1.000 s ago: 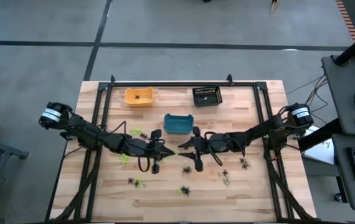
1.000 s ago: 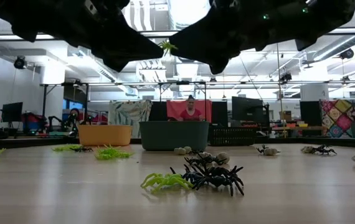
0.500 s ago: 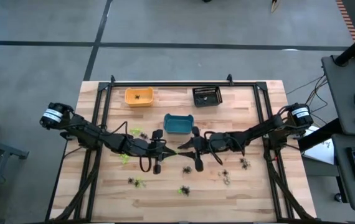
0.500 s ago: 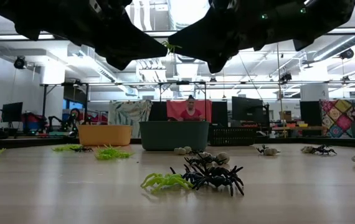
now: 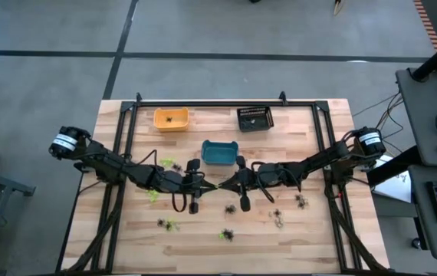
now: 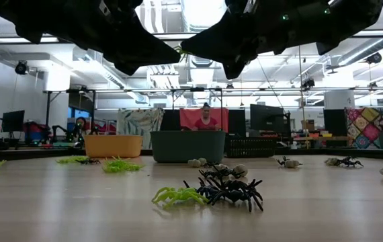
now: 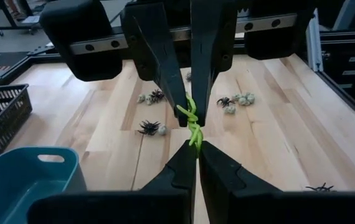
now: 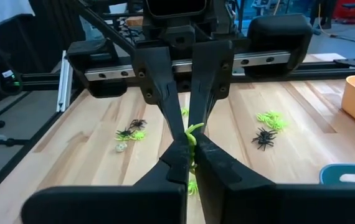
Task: Sort Halloween decoration
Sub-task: Put the green spider toy into the blue bin
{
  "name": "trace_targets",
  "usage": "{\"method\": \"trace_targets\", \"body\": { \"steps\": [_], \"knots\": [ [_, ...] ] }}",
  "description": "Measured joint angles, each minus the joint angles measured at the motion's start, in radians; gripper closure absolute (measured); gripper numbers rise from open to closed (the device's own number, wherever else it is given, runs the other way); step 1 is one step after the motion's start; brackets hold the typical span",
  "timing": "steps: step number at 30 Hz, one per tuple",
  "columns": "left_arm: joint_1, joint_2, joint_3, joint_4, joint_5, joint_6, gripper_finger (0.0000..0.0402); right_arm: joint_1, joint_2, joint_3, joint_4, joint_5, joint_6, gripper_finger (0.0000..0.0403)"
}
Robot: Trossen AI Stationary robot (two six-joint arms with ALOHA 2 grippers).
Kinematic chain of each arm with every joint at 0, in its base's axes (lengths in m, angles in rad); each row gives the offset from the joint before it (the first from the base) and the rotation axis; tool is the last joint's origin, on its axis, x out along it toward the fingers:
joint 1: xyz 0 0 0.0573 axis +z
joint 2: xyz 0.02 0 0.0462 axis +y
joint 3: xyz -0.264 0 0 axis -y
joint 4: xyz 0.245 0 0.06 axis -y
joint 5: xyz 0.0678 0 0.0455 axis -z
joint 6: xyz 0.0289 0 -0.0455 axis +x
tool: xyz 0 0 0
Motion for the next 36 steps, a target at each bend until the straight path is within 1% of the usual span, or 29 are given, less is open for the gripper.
{"method": "trace_targets", "body": {
  "steps": [3, 7, 10, 12, 15, 21, 25, 28, 30, 32, 34, 36],
  "knots": [
    [0.002, 0.000, 0.000, -0.002, -0.007, 0.000, 0.0383, -0.010, 0.000, 0.000, 0.000, 0.000, 0.019, 0.0394],
    [0.012, -0.001, 0.000, -0.022, -0.004, 0.000, 0.0344, -0.029, 0.000, 0.000, -0.004, -0.009, 0.022, 0.0394],
    [0.023, -0.015, 0.000, -0.092, -0.008, -0.021, 0.0313, -0.061, -0.008, 0.001, -0.025, -0.008, 0.026, 0.0394],
    [0.030, -0.037, 0.000, -0.170, -0.011, -0.050, 0.0297, -0.092, -0.017, 0.019, -0.091, -0.006, 0.039, 0.0394],
    [0.039, -0.074, 0.000, -0.291, -0.013, -0.122, 0.0280, -0.143, -0.018, 0.074, -0.264, 0.002, 0.048, 0.0394],
    [0.040, -0.149, 0.000, -0.516, -0.015, -0.238, 0.0274, -0.229, -0.005, 0.248, -0.693, 0.069, -0.004, 0.0394],
    [0.040, -0.187, 0.000, -0.633, -0.019, -0.284, 0.0274, -0.278, 0.014, 0.341, -0.842, 0.069, -0.043, 0.0394],
    [0.040, -0.206, -0.002, -0.691, -0.024, -0.312, 0.0274, -0.304, 0.045, 0.392, -0.870, 0.067, -0.062, 0.0394],
    [0.040, -0.209, -0.002, -0.705, -0.024, -0.327, 0.0274, -0.316, 0.063, 0.402, -0.924, 0.066, -0.070, 0.0394],
    [0.040, -0.211, -0.003, -0.719, -0.024, -0.338, 0.0274, -0.321, 0.084, 0.422, -0.895, 0.065, -0.083, 0.0394],
    [0.040, -0.206, -0.002, -0.721, -0.024, -0.345, 0.0274, -0.322, 0.105, 0.423, -0.930, 0.065, -0.095, 0.0394],
    [0.039, -0.203, -0.003, -0.738, -0.023, -0.349, 0.0274, -0.322, 0.129, 0.434, -0.899, 0.064, -0.106, 0.0394]
  ]
}}
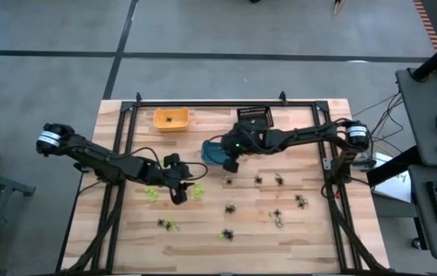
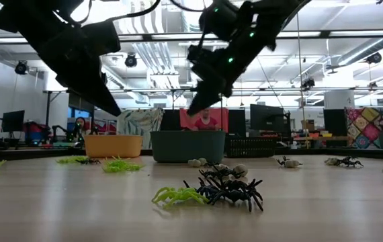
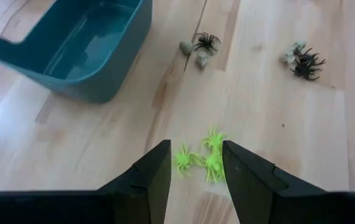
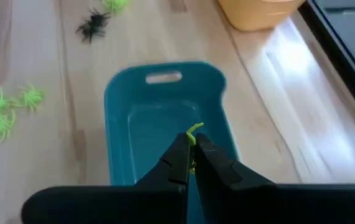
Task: Sort Halloween decoration
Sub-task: Put the green spider toy into the blue bin
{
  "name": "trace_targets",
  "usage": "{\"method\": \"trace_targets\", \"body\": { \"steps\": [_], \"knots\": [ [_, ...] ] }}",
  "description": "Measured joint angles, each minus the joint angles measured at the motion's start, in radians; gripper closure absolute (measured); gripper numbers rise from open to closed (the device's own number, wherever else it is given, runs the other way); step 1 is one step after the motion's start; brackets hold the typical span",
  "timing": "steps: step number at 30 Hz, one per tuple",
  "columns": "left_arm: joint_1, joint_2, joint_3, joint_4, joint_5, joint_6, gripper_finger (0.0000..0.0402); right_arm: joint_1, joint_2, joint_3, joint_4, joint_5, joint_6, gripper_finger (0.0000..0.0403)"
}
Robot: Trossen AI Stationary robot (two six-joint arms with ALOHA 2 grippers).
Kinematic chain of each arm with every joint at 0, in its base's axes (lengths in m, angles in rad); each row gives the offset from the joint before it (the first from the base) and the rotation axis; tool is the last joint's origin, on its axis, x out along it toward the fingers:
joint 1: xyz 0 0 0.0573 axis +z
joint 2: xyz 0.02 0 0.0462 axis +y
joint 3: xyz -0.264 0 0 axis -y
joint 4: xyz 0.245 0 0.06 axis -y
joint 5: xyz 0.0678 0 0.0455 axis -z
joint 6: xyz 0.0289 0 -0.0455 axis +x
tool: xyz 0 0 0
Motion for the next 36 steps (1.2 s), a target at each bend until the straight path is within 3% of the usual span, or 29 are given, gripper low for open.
{"method": "trace_targets", "body": {
  "steps": [9, 14, 27, 36],
  "knots": [
    [0.000, 0.012, 0.001, -0.011, 0.000, -0.011, 0.0274, -0.003, 0.037, -0.002, -0.006, -0.003, -0.003, 0.0394],
    [0.000, 0.013, 0.001, -0.012, 0.000, -0.011, 0.0274, -0.005, 0.035, -0.003, -0.003, -0.056, 0.001, 0.0387],
    [0.000, 0.013, 0.001, -0.007, 0.000, -0.011, 0.0274, -0.007, 0.034, 0.005, 0.018, -0.052, 0.016, 0.0264],
    [0.000, 0.015, 0.001, -0.007, 0.042, -0.011, 0.0274, -0.002, -0.025, 0.012, -0.019, -0.110, 0.010, 0.0246]
  ]
}}
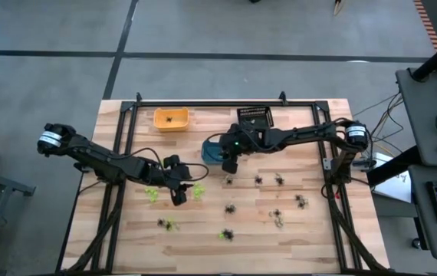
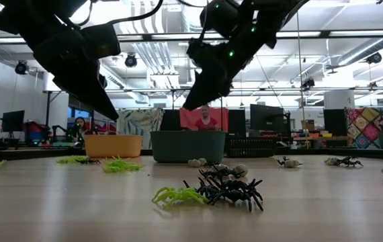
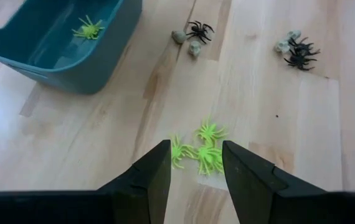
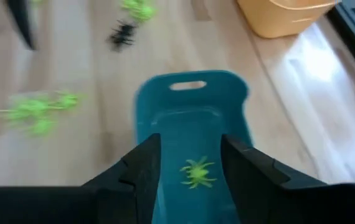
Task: Sort Halloween decoration
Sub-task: Put the green spider toy into the blue bin
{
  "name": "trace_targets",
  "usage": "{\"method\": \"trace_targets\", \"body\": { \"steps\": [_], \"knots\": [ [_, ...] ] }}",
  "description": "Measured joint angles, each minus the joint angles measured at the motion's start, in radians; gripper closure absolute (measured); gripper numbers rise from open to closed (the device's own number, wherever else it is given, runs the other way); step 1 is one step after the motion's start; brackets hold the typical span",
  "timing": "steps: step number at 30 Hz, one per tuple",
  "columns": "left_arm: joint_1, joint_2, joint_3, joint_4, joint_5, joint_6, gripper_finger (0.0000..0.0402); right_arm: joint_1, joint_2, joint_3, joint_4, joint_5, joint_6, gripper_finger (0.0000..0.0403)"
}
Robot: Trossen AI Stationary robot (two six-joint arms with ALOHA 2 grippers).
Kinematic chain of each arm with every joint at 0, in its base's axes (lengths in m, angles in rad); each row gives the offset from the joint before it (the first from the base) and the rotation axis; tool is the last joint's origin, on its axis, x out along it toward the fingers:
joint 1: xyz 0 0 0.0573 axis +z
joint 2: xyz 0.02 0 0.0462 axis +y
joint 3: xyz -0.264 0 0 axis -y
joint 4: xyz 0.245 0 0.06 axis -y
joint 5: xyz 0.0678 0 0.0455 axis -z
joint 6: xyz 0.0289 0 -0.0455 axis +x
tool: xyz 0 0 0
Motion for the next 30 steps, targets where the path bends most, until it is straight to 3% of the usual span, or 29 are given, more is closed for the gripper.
{"method": "trace_targets", "body": {
  "steps": [7, 16, 21, 30],
  "knots": [
    [0.000, 0.019, -0.007, -0.001, 0.053, 0.017, 0.0274, 0.044, -0.087, 0.000, -0.121, -0.074, 0.008, 0.0261],
    [-0.013, 0.069, -0.008, 0.022, 0.073, 0.052, 0.0274, 0.148, -0.181, -0.044, -0.208, -0.074, 0.009, 0.0270],
    [-0.029, 0.113, -0.008, 0.078, 0.072, 0.076, 0.0274, 0.195, -0.246, -0.117, -0.199, -0.074, 0.043, 0.0267],
    [-0.031, 0.182, -0.008, 0.131, 0.071, 0.087, 0.0274, 0.236, -0.352, -0.294, -0.034, -0.073, 0.112, 0.0273]
  ]
}}
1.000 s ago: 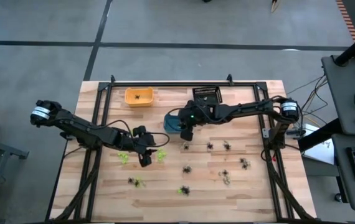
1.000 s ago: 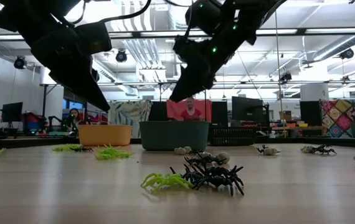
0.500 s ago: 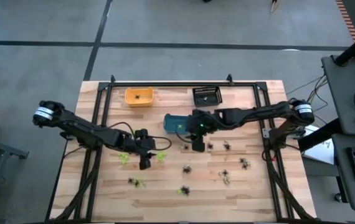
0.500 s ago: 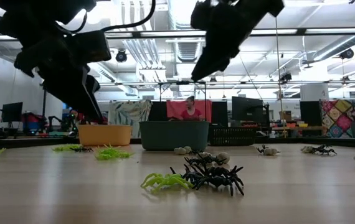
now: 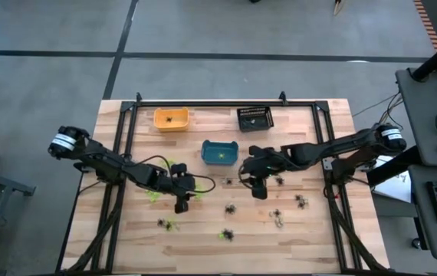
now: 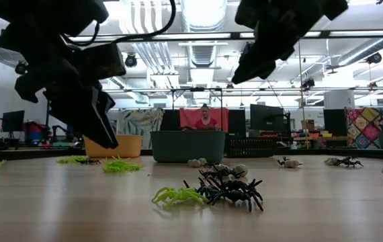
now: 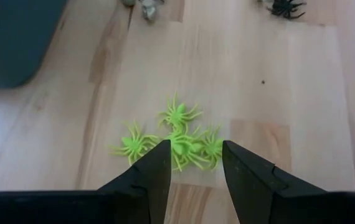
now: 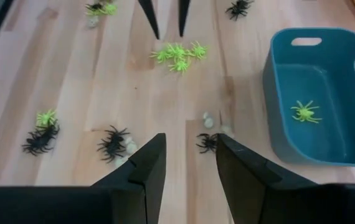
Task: Sort Halloween decoration
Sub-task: Put the green spider toy into the blue bin
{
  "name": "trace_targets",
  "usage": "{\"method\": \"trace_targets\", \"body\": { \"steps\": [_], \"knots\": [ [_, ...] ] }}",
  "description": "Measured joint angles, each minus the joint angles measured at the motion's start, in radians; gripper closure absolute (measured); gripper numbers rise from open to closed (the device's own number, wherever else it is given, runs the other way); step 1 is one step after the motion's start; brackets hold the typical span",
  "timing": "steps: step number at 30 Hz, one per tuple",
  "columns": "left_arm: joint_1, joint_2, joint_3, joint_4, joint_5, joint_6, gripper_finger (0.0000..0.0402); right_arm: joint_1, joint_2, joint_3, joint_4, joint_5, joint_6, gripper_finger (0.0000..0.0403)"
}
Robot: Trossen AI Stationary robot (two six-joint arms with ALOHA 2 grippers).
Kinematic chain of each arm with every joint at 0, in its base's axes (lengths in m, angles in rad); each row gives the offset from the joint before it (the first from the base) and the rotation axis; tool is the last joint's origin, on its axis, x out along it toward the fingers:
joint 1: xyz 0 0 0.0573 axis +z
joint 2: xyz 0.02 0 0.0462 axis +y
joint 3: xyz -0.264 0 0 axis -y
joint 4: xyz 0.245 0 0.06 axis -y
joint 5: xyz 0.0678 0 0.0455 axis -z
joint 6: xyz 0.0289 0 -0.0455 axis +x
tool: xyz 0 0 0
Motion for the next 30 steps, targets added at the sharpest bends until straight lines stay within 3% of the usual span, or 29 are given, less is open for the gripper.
{"method": "trace_targets", "body": {
  "steps": [7, 16, 30],
  "knots": [
    [-0.004, 0.032, 0.000, -0.003, 0.000, 0.003, 0.0274, 0.013, -0.032, -0.103, 0.123, 0.000, 0.058, 0.0271],
    [-0.005, 0.081, -0.001, 0.024, 0.000, 0.024, 0.0281, 0.013, -0.034, -0.118, 0.151, 0.002, 0.079, 0.0274],
    [-0.005, 0.108, -0.002, 0.037, -0.008, 0.019, 0.0360, 0.013, -0.035, -0.118, 0.169, 0.002, 0.079, 0.0278]
  ]
}}
